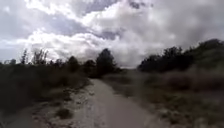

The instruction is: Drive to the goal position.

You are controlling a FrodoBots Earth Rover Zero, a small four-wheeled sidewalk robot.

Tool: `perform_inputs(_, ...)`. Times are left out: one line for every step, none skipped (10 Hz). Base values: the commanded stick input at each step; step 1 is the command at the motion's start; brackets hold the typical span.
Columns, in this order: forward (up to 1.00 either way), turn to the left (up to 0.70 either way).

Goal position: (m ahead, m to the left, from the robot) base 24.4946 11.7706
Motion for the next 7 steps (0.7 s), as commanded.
perform_inputs(0.59,0.15)
perform_inputs(0.59,0.15)
perform_inputs(0.59,0.15)
perform_inputs(0.59,0.15)
perform_inputs(0.59,0.15)
perform_inputs(0.59,0.07)
perform_inputs(0.59,0.02)
